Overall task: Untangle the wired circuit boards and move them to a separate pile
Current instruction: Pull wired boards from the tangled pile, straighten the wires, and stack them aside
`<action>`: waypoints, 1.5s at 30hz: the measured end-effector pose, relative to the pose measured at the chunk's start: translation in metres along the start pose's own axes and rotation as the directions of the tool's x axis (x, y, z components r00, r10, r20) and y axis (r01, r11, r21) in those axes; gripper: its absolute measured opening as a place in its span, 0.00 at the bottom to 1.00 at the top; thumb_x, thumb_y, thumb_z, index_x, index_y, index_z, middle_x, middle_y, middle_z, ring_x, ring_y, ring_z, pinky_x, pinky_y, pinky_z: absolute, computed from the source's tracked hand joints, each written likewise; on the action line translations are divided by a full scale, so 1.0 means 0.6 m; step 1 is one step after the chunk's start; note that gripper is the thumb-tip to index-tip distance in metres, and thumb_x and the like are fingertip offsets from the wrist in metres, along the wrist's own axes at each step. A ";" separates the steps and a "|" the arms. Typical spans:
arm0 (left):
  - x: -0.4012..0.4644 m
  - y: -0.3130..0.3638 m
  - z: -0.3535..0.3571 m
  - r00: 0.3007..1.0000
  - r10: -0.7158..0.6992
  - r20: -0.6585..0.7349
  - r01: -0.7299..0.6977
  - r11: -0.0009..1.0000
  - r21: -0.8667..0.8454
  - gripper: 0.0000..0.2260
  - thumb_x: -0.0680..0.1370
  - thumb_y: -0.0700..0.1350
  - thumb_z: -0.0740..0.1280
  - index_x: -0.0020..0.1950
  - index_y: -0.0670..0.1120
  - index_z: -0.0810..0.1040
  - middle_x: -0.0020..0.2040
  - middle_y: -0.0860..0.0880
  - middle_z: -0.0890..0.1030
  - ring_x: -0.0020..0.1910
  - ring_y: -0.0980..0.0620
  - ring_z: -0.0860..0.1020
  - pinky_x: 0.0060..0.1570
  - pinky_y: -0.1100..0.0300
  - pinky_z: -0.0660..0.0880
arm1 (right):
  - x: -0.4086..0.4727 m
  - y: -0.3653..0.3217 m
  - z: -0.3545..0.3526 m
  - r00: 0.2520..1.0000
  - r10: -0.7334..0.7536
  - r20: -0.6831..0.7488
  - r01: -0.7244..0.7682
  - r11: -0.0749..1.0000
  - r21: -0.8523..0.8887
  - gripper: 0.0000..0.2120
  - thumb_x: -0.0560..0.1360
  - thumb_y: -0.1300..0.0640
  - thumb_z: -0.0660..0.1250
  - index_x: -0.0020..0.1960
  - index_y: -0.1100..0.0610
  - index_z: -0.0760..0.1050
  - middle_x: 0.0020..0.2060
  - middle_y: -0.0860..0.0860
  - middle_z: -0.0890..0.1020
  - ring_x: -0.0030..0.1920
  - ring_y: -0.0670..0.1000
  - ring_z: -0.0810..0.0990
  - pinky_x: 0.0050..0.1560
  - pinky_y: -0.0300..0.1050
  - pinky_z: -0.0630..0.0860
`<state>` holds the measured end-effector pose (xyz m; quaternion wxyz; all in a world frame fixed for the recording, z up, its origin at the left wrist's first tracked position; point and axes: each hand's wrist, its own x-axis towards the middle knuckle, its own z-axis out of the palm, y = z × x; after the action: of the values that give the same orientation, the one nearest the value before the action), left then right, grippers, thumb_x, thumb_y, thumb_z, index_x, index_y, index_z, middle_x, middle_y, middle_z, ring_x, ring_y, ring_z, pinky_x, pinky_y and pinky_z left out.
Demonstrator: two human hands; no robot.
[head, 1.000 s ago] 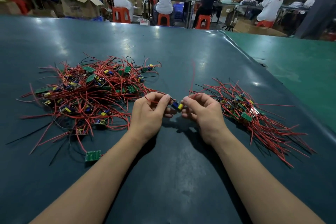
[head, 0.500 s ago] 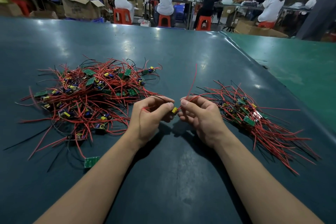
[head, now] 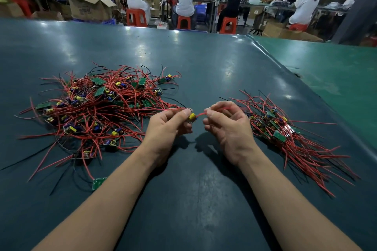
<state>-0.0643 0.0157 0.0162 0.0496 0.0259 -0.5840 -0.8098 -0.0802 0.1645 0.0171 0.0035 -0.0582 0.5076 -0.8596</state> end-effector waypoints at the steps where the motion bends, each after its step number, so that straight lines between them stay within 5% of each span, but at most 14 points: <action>1: 0.002 0.002 0.002 0.999 -0.015 -0.043 0.012 0.998 -0.058 0.05 0.78 0.37 0.66 0.43 0.41 0.80 0.33 0.49 0.81 0.29 0.55 0.75 0.34 0.64 0.76 | 0.000 -0.001 -0.002 1.000 -0.006 0.026 0.007 1.000 -0.006 0.14 0.72 0.75 0.66 0.37 0.57 0.77 0.36 0.54 0.83 0.31 0.50 0.81 0.33 0.39 0.78; 5: 0.009 0.008 -0.001 0.992 -0.067 -0.110 0.038 0.968 -0.249 0.04 0.80 0.39 0.64 0.46 0.43 0.77 0.34 0.50 0.79 0.33 0.54 0.77 0.34 0.63 0.76 | -0.011 0.005 -0.004 0.975 -0.100 0.201 0.162 0.932 -0.325 0.23 0.69 0.83 0.60 0.32 0.59 0.81 0.35 0.54 0.84 0.33 0.49 0.81 0.38 0.39 0.79; 9: 0.007 0.013 -0.003 0.994 -0.103 -0.045 0.081 0.934 -0.348 0.03 0.80 0.40 0.63 0.47 0.43 0.75 0.37 0.47 0.82 0.35 0.52 0.82 0.36 0.61 0.80 | -0.020 0.008 -0.008 0.923 -0.094 0.373 0.329 0.697 -0.637 0.21 0.67 0.83 0.61 0.44 0.64 0.84 0.40 0.53 0.84 0.39 0.44 0.82 0.44 0.37 0.78; 11: 0.006 0.015 -0.005 0.993 -0.121 -0.011 0.108 0.918 -0.380 0.03 0.81 0.40 0.62 0.48 0.43 0.75 0.41 0.45 0.83 0.34 0.53 0.82 0.34 0.61 0.79 | -0.020 0.002 -0.014 0.931 -0.039 0.363 0.290 0.685 -0.669 0.25 0.67 0.84 0.57 0.48 0.63 0.84 0.39 0.50 0.85 0.38 0.41 0.82 0.43 0.34 0.77; 16: -0.002 0.017 -0.005 0.975 -0.154 0.160 0.194 0.939 -0.284 0.06 0.77 0.44 0.65 0.47 0.44 0.79 0.38 0.49 0.82 0.28 0.57 0.73 0.31 0.65 0.75 | -0.008 -0.020 -0.024 1.000 0.001 0.012 0.004 0.928 -0.372 0.17 0.77 0.73 0.63 0.53 0.55 0.82 0.39 0.51 0.85 0.32 0.47 0.79 0.28 0.37 0.74; 18: -0.010 0.014 0.000 0.944 -0.193 0.267 0.235 0.963 -0.134 0.07 0.73 0.45 0.68 0.45 0.42 0.83 0.38 0.47 0.82 0.26 0.57 0.73 0.30 0.66 0.73 | -0.008 -0.021 -0.021 0.991 0.126 0.037 -0.109 0.948 -0.300 0.07 0.77 0.60 0.67 0.53 0.57 0.83 0.35 0.52 0.82 0.28 0.46 0.74 0.24 0.36 0.68; 21: -0.018 0.009 0.003 0.907 -0.190 0.375 0.225 0.973 -0.051 0.06 0.73 0.42 0.68 0.40 0.41 0.84 0.40 0.46 0.82 0.28 0.56 0.76 0.30 0.67 0.74 | -0.013 -0.013 -0.016 0.945 0.252 0.209 -0.177 0.930 -0.322 0.16 0.73 0.48 0.68 0.51 0.58 0.83 0.27 0.49 0.76 0.23 0.44 0.65 0.23 0.33 0.59; 28: -0.024 0.012 -0.002 0.863 -0.194 0.466 0.208 0.978 0.022 0.07 0.73 0.44 0.68 0.40 0.44 0.85 0.37 0.44 0.82 0.26 0.56 0.74 0.27 0.68 0.70 | -0.010 -0.025 -0.026 0.900 0.330 0.286 -0.240 0.921 -0.306 0.14 0.70 0.47 0.70 0.50 0.55 0.85 0.23 0.46 0.62 0.35 0.56 0.50 0.24 0.35 0.52; 31: -0.024 0.012 -0.005 0.854 -0.205 0.478 0.215 0.976 0.035 0.08 0.74 0.46 0.68 0.43 0.43 0.84 0.37 0.44 0.83 0.25 0.55 0.74 0.26 0.67 0.70 | -0.009 -0.025 -0.026 0.903 0.305 0.302 -0.232 0.938 -0.257 0.10 0.70 0.51 0.70 0.45 0.55 0.86 0.20 0.44 0.64 0.24 0.45 0.55 0.23 0.35 0.52; 36: -0.019 0.010 0.000 0.884 -0.209 0.418 0.233 0.973 -0.006 0.09 0.72 0.45 0.69 0.44 0.40 0.84 0.36 0.43 0.83 0.25 0.55 0.74 0.27 0.68 0.71 | 0.000 -0.015 -0.022 0.973 0.175 0.152 -0.139 0.966 -0.220 0.09 0.63 0.52 0.76 0.31 0.55 0.80 0.20 0.45 0.62 0.20 0.44 0.56 0.21 0.35 0.53; 40: -0.018 0.010 0.003 0.890 -0.226 0.396 0.242 0.970 0.010 0.08 0.71 0.45 0.69 0.41 0.41 0.84 0.35 0.43 0.82 0.24 0.56 0.73 0.26 0.68 0.71 | 0.008 -0.011 -0.023 0.995 0.103 0.004 -0.101 0.983 -0.156 0.21 0.60 0.50 0.78 0.42 0.64 0.75 0.21 0.47 0.60 0.21 0.46 0.54 0.22 0.36 0.54; 45: -0.021 0.011 0.004 0.892 -0.234 0.386 0.239 0.970 0.036 0.07 0.70 0.45 0.70 0.40 0.40 0.83 0.34 0.42 0.81 0.24 0.55 0.73 0.25 0.67 0.71 | 0.017 -0.016 -0.029 0.983 0.079 -0.164 -0.086 0.996 -0.034 0.11 0.65 0.55 0.76 0.36 0.59 0.75 0.20 0.47 0.62 0.19 0.45 0.56 0.19 0.35 0.55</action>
<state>-0.0519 0.0176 0.0228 -0.1657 -0.0642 -0.5697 -0.8024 -0.0917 0.1835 0.0182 -0.0036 0.0331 0.5257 -0.8500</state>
